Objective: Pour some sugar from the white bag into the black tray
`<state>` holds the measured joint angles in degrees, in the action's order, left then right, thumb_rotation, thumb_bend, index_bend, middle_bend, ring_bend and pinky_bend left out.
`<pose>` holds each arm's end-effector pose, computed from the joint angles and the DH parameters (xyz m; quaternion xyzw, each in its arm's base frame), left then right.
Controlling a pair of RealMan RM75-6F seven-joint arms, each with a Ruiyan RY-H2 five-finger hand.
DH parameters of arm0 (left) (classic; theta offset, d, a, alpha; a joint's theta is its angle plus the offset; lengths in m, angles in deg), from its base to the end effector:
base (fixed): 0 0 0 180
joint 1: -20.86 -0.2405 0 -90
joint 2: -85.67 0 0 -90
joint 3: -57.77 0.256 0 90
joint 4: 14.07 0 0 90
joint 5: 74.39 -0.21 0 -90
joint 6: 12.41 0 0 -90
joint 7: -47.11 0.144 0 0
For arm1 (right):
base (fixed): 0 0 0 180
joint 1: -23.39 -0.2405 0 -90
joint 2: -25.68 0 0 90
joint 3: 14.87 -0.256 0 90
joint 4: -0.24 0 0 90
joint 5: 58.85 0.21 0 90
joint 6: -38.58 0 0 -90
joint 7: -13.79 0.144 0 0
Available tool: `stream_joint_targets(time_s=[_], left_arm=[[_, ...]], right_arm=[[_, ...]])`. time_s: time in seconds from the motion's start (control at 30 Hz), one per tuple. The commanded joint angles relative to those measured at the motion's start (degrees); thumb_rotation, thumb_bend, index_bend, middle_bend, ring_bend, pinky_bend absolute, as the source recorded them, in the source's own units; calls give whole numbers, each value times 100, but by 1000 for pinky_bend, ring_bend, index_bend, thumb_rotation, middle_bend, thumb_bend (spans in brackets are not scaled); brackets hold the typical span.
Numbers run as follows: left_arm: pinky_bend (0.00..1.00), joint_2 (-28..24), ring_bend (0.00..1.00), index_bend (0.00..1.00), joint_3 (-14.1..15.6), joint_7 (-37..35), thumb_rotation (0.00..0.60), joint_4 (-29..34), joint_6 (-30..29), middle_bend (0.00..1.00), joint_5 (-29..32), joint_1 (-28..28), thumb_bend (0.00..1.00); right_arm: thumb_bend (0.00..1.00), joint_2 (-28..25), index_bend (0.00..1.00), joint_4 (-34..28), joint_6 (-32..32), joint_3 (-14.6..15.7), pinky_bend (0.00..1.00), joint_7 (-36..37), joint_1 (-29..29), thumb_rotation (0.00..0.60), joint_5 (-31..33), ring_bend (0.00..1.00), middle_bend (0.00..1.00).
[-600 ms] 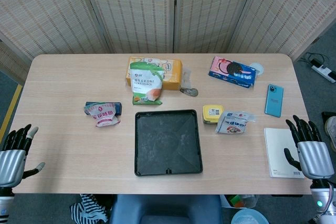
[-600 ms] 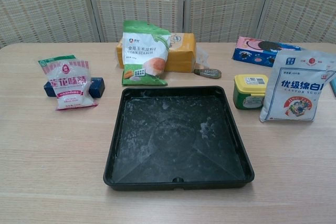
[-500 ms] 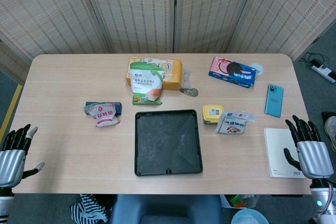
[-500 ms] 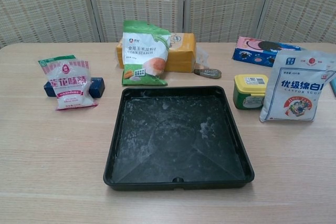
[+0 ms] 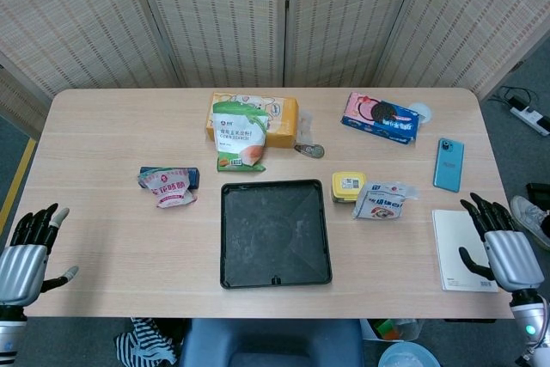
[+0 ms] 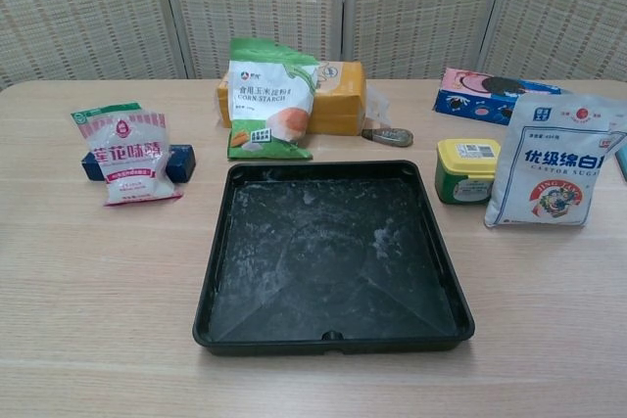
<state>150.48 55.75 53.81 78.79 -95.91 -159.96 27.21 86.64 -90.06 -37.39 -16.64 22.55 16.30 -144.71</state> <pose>-0.3070 0.1856 0.1490 -0.6240 -0.3640 -0.3552 0.5932 -0.3275 -0.1887 0.1587 0.6131 -0.4478 0.3613 0.5414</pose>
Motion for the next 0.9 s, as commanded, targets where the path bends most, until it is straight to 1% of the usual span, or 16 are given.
stream_joint_targets(time_s=[0.03,0.07,0.13,0.17,0.23,0.27,0.37,0.5,0.6,0.77,0.9], left_arm=[[63,-6,0,0,-4,-14,600,8,-3,0,6,0,192],[67,-2,0,0,-2,-5,600,7,-2,0,7,0,193],[73,9,0,0,-2,43,600,3,20,0,42,2,192],[75,15,0,0,-8,78,600,8,38,0,79,4,192],[81,20,2,0,-20,106,600,20,61,0,129,7,193],[84,20,4,0,-25,111,600,25,66,0,143,8,193],[95,18,9,0,-34,98,600,25,66,0,157,10,192],[102,12,13,0,-48,77,600,0,137,0,218,37,193],[109,6,17,0,-61,58,600,-11,204,0,270,64,193],[113,-11,22,0,-76,2,600,-26,218,2,309,69,193],[113,-20,23,0,-76,-15,600,-30,192,5,327,49,193]], right_arm=[[425,-235,0,880,895,162,547,2124,-392,600,-116,385,0],[426,-199,0,1072,929,153,739,2481,-421,600,-127,578,0],[425,-44,0,1563,1055,143,871,3118,-487,600,-106,717,6],[424,65,0,1810,1144,128,941,3448,-534,600,-77,802,27],[423,207,0,2136,1383,160,1000,3886,-648,600,-96,913,80],[423,259,0,2273,1554,194,1000,4070,-731,600,-122,948,102],[423,473,13,2716,2124,258,1000,4599,-1048,600,-179,995,138],[423,854,62,3342,2933,327,1000,5325,-1544,600,-256,1000,166],[423,1157,88,3759,3297,396,1000,5625,-1865,600,-396,1000,170],[423,1546,100,4172,3579,470,1000,5962,-2213,600,-515,1000,174],[423,1777,116,4338,3615,546,1000,6037,-2350,600,-591,1000,180]])
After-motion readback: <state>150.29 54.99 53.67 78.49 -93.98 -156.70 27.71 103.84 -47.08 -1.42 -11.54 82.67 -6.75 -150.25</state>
